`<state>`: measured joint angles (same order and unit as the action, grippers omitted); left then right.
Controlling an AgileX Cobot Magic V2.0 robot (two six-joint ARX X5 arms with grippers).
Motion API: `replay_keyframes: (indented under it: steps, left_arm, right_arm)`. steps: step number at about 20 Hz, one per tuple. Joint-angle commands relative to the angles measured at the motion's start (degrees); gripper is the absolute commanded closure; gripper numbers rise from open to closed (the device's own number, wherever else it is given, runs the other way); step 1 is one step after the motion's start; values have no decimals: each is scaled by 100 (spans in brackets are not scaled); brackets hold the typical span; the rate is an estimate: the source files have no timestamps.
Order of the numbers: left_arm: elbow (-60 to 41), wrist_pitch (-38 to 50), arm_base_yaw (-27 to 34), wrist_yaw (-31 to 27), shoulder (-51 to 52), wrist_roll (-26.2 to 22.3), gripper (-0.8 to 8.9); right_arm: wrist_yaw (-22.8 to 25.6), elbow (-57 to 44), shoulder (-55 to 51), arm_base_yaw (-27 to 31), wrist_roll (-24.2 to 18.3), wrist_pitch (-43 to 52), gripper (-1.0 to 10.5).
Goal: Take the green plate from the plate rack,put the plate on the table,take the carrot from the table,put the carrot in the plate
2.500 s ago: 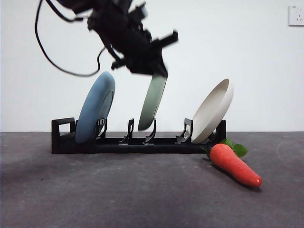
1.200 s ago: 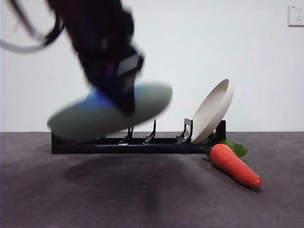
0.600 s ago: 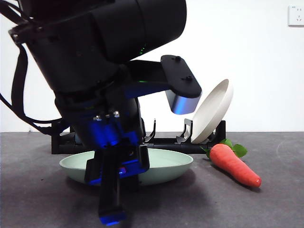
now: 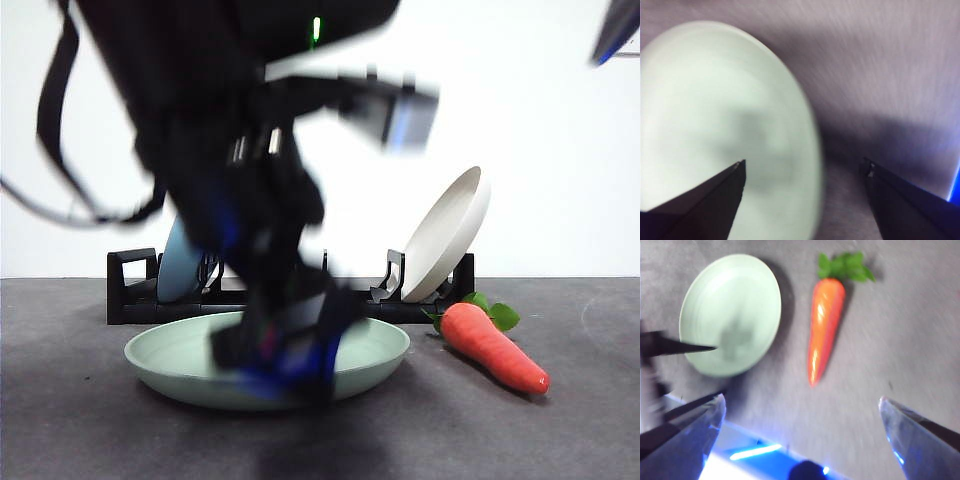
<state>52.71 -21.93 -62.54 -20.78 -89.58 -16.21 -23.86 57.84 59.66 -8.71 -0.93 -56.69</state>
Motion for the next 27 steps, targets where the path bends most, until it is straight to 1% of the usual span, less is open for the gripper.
replay_keyframes:
  steps: [1, 2, 5, 7, 8, 10, 12, 15, 17, 18, 19, 22, 23, 26, 27]
  left_arm:
    - [520, -302, -9, -11, 675, 511, 431]
    - [765, -540, -9, -13, 953, 647, 431]
    - [1609, -1443, 2, -15, 1687, 1084, 432]
    - [2149, -1993, 2, -17, 2098, 1266, 432]
    - [2389, -2208, 2, -15, 2273, 1370, 432]
    - [2785, -2505, 2, -15, 2586, 1508, 432]
    - [3042, -2616, 2, -15, 2852, 1539, 432]
    - [3209, -2634, 2, -15, 3163, 1652, 432]
    - [3211, -2636, 2, -15, 3292, 1707, 432]
    - [3211, -2651, 2, -15, 3329, 1775, 432]
    - [3211, -2662, 0, -13, 3353, 1777, 432]
    - [3211, -2662, 0, -11, 3353, 1777, 432]
    - [3211, -2660, 0, -11, 3353, 1777, 432]
    - [3211, -2660, 0, -13, 3353, 1775, 432]
    - [3211, -2660, 0, -13, 3353, 1775, 432]
  right_arm:
    - [33, 9, 529, -323, 177, 490, 322]
    - [133, 9, 807, -483, 275, 748, 322]
    - [901, 9, 1648, -925, 398, 1512, 322]
    - [1287, 9, 2162, -1106, 457, 1952, 324]
    - [1403, 9, 2378, -1163, 463, 2146, 328]
    - [1484, 9, 2774, -1283, 566, 2503, 390]
    - [1808, 9, 3091, -1370, 601, 2796, 389]
    - [1869, 9, 3456, -1436, 643, 3099, 390]
    - [2109, 9, 3646, -1458, 664, 3248, 400]
    - [2142, 9, 3727, -1473, 669, 3314, 425]
    - [2138, 9, 3805, -1473, 686, 3381, 449]
    - [2124, 9, 3974, -1475, 782, 3508, 453]
    - [2129, 9, 4015, -1499, 800, 3526, 488]
    - [2120, 9, 4044, -1506, 802, 3560, 738]
    - [2098, 9, 4044, -1506, 837, 3585, 791]
